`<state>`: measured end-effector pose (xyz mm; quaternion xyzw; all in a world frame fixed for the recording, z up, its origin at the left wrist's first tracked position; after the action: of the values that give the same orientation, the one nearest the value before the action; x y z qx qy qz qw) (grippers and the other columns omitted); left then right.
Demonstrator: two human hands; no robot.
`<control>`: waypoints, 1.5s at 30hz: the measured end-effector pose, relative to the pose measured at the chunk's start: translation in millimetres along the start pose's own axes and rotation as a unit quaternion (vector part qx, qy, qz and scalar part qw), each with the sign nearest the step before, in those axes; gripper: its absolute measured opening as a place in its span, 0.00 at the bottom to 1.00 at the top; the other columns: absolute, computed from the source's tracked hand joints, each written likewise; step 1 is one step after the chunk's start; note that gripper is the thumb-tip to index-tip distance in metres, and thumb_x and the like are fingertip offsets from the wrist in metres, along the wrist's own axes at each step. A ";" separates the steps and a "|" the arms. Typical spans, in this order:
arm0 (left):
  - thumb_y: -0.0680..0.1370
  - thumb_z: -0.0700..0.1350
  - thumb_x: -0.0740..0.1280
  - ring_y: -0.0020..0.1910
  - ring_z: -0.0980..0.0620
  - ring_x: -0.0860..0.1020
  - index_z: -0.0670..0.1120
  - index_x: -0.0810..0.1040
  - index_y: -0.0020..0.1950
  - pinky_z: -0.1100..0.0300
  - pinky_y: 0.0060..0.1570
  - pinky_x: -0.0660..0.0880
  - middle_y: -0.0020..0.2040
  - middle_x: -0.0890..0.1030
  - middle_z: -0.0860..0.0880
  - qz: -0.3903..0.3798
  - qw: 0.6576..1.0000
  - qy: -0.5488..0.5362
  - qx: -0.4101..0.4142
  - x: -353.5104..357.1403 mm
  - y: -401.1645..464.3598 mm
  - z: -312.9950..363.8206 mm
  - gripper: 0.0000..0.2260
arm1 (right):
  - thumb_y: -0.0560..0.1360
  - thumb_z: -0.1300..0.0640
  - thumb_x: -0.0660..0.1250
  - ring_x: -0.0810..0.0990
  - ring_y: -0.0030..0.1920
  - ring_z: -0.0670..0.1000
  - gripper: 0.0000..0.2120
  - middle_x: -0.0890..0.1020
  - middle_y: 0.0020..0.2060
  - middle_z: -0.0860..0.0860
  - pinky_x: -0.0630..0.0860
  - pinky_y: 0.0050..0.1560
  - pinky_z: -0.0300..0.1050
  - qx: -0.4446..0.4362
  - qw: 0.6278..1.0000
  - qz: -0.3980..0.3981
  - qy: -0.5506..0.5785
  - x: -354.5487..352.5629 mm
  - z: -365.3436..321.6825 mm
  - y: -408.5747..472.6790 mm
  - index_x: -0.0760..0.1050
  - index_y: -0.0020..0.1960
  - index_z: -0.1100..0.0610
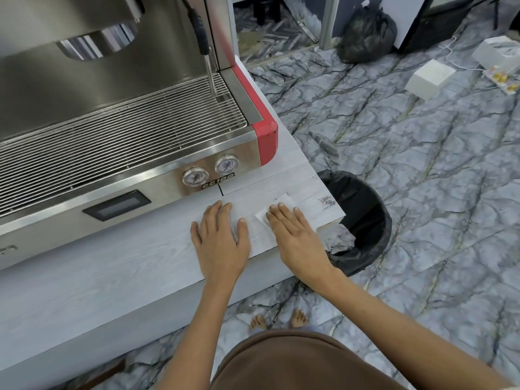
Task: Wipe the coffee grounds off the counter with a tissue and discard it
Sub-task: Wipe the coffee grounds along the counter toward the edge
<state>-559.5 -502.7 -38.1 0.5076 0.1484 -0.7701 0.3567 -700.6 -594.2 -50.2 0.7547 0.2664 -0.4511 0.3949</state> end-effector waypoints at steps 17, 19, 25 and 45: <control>0.80 0.58 0.56 0.77 0.50 0.60 0.52 0.69 0.72 0.42 0.76 0.51 0.76 0.66 0.51 -0.015 1.000 0.010 0.014 0.8 -0.4 -2.4 0.22 | 0.73 0.73 0.61 0.64 0.72 0.58 0.26 0.69 0.70 0.58 0.55 0.72 0.52 0.090 0.993 -0.052 0.052 -0.4 37.5 44.6 0.68 0.70 0.62; 0.80 0.58 0.56 0.76 0.50 0.60 0.52 0.69 0.71 0.42 0.76 0.51 0.76 0.66 0.51 -0.014 1.000 0.008 0.015 0.7 -0.4 -2.4 0.22 | 0.73 0.76 0.59 0.64 0.72 0.57 0.27 0.69 0.70 0.58 0.53 0.72 0.49 0.110 0.991 -0.040 0.066 -4.3 48.9 41.6 0.68 0.70 0.61; 0.80 0.58 0.56 0.76 0.51 0.60 0.52 0.69 0.72 0.42 0.76 0.52 0.76 0.66 0.51 -0.014 1.000 0.006 0.012 0.8 0.0 -1.2 0.22 | 0.68 0.81 0.55 0.66 0.71 0.57 0.31 0.72 0.68 0.59 0.56 0.73 0.50 0.148 0.986 -0.013 0.073 -22.2 75.9 36.6 0.71 0.68 0.62; 0.81 0.57 0.53 0.76 0.52 0.60 0.52 0.69 0.72 0.45 0.77 0.49 0.76 0.66 0.52 -0.012 1.000 -0.003 -0.001 -1.9 -0.9 0.8 0.21 | 0.76 0.65 0.58 0.67 0.71 0.53 0.21 0.72 0.68 0.56 0.63 0.71 0.53 0.019 0.998 -0.018 0.059 1.1 -4.6 -1.1 0.71 0.68 0.61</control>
<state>-560.3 -501.8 -36.1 0.5034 0.1540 -0.7755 0.3486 -698.7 -589.7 -50.3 0.7826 0.2939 -0.4179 0.3556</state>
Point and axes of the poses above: each hand's wrist, its own y-axis towards the middle knuckle, its own x-axis out of the palm, z = x × y, the point moved 2 cm from there along y, towards the middle knuckle
